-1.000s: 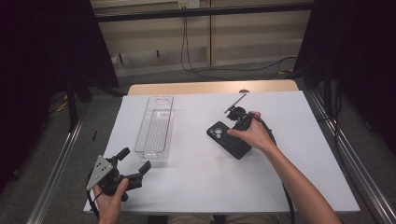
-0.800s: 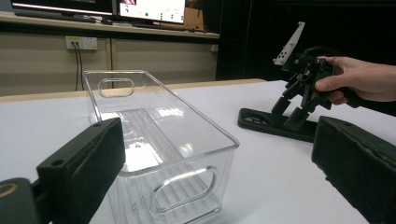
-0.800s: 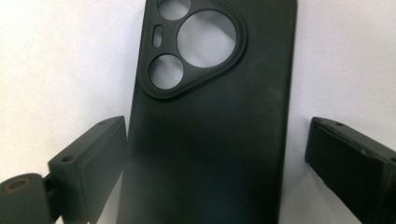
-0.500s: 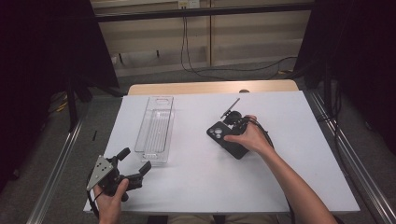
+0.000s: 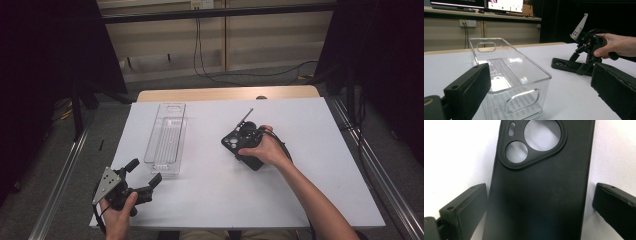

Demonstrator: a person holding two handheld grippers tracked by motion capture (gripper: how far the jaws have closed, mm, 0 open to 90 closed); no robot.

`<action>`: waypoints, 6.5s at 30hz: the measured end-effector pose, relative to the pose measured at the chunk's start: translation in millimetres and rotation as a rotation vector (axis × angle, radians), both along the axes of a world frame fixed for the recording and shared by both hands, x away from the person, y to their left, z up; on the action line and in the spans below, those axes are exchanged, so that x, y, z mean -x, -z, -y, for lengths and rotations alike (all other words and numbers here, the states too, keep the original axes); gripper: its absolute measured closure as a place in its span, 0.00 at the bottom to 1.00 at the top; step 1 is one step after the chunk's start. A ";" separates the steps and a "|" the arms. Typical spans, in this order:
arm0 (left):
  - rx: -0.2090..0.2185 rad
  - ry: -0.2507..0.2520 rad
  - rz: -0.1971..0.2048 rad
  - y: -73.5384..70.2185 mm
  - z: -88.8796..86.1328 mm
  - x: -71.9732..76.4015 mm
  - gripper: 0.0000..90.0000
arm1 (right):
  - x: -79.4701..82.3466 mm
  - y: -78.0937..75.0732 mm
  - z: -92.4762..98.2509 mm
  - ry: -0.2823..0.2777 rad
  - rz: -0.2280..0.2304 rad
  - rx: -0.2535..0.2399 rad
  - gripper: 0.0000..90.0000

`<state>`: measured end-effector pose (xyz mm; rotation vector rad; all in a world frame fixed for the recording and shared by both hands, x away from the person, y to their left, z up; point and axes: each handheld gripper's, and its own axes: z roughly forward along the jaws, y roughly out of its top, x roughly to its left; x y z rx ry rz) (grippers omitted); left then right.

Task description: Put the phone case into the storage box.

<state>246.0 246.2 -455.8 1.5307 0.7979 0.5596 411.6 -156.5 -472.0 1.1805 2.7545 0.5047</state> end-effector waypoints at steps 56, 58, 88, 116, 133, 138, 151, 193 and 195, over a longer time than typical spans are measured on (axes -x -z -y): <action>-0.003 -0.017 -0.008 1.5 -0.2 -2.2 0.03 | 25.9 -21.1 47.8 0.059 0.189 -0.279 0.17; -0.005 -0.016 -0.008 1.3 0.0 -2.1 0.03 | 26.8 -22.7 50.5 0.061 0.204 -0.291 0.17; 0.004 -0.024 0.005 -1.2 -2.5 0.2 0.03 | 48.3 -22.5 65.5 0.110 0.479 -0.526 0.16; 0.009 0.000 0.016 -2.2 1.4 -1.3 0.03 | 94.0 -22.2 80.3 0.068 0.565 -0.640 0.16; 0.010 0.032 0.020 -3.4 5.8 0.9 0.03 | 111.4 -27.8 70.2 -0.089 0.552 -0.705 0.16; 0.014 0.053 0.030 -6.0 10.7 3.3 0.03 | 116.6 -29.8 67.8 -0.106 0.549 -0.713 0.16; 0.022 0.105 0.029 -12.1 24.6 6.6 0.02 | 138.9 -21.4 62.3 -0.140 0.517 -0.746 0.16; 0.037 0.522 -0.064 -27.1 111.4 -28.9 0.06 | 147.9 -29.5 46.9 -0.248 0.490 -0.824 0.16; 0.049 0.544 -0.067 -27.1 115.3 -30.2 0.04 | 148.1 -30.2 47.5 -0.251 0.490 -0.827 0.15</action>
